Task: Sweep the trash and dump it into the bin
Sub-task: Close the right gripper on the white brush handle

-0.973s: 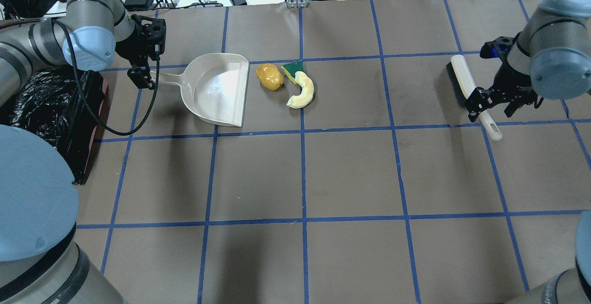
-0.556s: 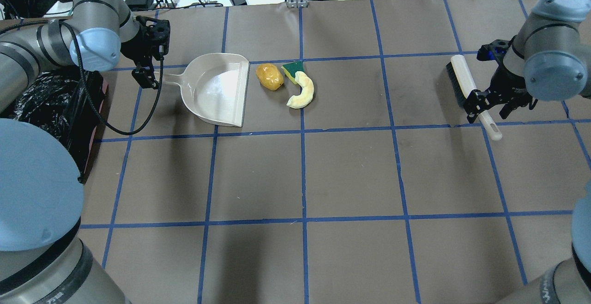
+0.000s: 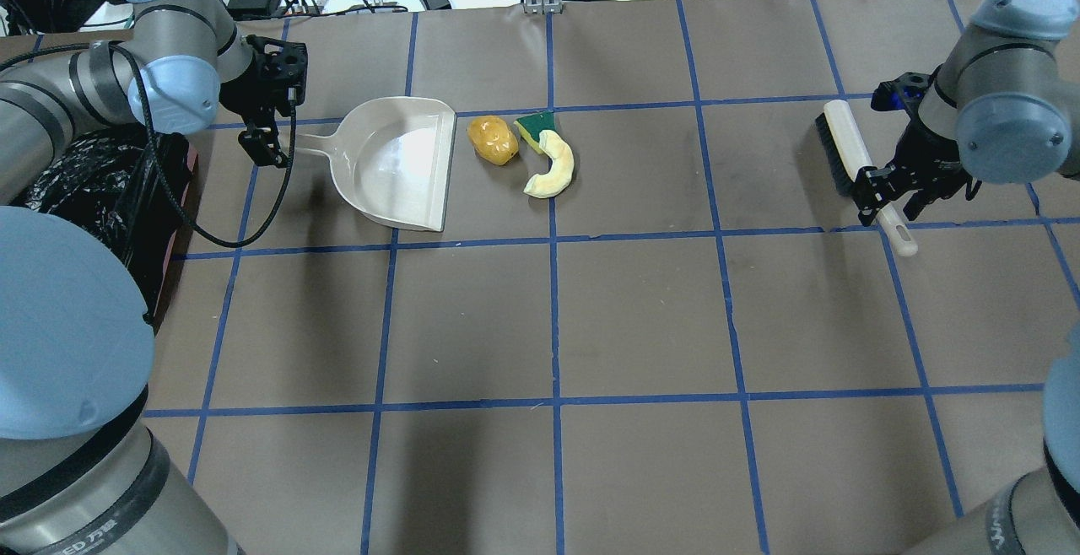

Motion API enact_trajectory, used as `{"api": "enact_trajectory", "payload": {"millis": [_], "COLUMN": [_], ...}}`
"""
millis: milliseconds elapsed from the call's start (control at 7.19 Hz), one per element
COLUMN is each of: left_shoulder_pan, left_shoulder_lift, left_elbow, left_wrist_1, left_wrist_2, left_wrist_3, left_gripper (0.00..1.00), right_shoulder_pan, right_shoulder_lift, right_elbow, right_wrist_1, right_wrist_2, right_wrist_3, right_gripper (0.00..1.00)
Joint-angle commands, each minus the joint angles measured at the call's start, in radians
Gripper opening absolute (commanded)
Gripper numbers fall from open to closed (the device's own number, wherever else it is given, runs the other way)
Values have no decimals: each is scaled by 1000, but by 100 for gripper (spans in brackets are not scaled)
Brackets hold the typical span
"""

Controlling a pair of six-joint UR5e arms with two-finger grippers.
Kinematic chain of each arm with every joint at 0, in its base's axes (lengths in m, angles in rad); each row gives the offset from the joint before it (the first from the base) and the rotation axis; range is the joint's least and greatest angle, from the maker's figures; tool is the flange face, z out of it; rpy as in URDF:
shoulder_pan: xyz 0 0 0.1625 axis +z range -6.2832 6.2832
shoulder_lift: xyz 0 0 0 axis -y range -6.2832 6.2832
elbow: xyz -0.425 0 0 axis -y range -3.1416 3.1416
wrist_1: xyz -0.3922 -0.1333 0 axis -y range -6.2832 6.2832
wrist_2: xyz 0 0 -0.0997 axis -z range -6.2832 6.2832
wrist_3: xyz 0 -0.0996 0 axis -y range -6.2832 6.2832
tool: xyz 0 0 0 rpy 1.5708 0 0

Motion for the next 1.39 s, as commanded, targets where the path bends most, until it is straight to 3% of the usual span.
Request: {"api": "enact_trajectory", "payload": {"millis": [0,139,278,417,695,973,1251], "left_shoulder_pan": [5,5,3,5,3,3,-9], "left_shoulder_lift": [-4,-3,0,0,0,9,9], "left_elbow": [-4,-5,-10,-11,-11,-5,-5], "left_wrist_1": [-1,0,0,0,0,0,-10], "left_wrist_2": [6,6,5,5,5,8,23], "left_wrist_3": [-7,1,1,1,3,3,-14], "left_gripper": [100,87,61,56,31,26,26], "right_shoulder_pan": [0,0,0,0,2,84,194], "right_shoulder_lift": [0,0,0,-3,-14,-17,-8], "right_elbow": [-1,-1,-1,-4,-19,-96,-99], "right_wrist_1": [1,11,16,33,39,120,108], "right_wrist_2": [11,6,-1,-3,-5,9,67], "right_wrist_3": [0,0,0,0,15,133,252], "right_gripper": [23,0,0,0,0,0,0]}}
